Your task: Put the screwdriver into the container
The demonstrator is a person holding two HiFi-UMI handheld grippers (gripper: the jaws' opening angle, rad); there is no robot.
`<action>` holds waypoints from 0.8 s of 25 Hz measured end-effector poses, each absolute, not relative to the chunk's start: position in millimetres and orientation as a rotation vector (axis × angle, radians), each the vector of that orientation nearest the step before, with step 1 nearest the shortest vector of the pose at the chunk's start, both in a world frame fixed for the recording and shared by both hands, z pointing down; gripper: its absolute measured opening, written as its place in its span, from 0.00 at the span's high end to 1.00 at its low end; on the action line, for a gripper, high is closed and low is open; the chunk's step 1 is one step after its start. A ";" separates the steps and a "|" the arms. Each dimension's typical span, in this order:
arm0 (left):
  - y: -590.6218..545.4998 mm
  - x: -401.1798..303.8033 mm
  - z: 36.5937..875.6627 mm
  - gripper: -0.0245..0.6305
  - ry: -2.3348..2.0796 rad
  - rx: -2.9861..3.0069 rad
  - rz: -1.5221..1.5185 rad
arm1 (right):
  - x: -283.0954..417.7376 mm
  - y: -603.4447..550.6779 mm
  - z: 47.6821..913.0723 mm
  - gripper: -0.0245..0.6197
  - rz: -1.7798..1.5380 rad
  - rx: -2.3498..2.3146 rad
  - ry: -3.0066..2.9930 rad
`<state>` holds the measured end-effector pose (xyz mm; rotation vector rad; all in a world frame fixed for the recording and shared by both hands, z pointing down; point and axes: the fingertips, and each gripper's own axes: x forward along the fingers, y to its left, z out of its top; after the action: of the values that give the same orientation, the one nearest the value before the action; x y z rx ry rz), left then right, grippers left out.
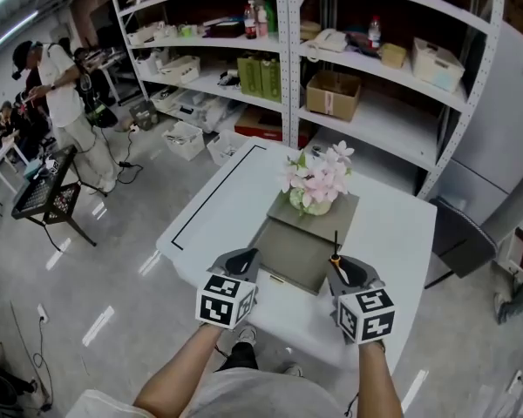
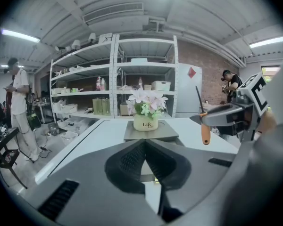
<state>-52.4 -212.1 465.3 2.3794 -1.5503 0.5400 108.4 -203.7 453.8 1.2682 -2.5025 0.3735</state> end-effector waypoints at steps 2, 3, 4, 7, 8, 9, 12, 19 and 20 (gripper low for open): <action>-224.1 -57.9 467.8 0.96 -1.522 2.394 0.541 | 102.3 -211.8 458.1 0.85 0.372 1.274 -2.477; -229.9 -60.0 469.6 0.96 -1.506 2.401 0.543 | 99.9 -216.1 461.1 0.85 0.369 1.273 -2.461; -235.8 -62.0 471.5 0.96 -1.492 2.409 0.545 | 97.4 -220.7 464.1 0.85 0.362 1.271 -2.445; -253.2 -68.8 477.2 0.96 -1.445 2.429 0.551 | 89.8 -234.5 470.1 0.85 0.337 1.265 -2.395; -258.4 -71.2 479.0 0.96 -1.430 2.433 0.553 | 87.2 -238.2 471.2 0.85 0.333 1.264 -2.380; -263.6 -73.5 480.8 0.96 -1.415 2.436 0.556 | 84.6 -241.4 472.2 0.85 0.330 1.261 -2.365; -279.8 -78.5 486.3 0.96 -1.375 2.447 0.563 | 77.1 -250.4 476.0 0.85 0.315 1.230 -2.324; -309.1 -87.8 495.7 0.96 -1.302 2.483 0.560 | 59.4 -266.4 492.5 0.85 0.270 1.121 -2.224; -312.4 -89.4 497.7 0.96 -1.294 2.483 0.557 | 57.4 -267.8 495.7 0.85 0.266 1.103 -2.205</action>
<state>-89.4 -312.4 497.7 2.4834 -1.2936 0.5571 57.4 -267.8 495.7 1.1035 -2.2046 0.2655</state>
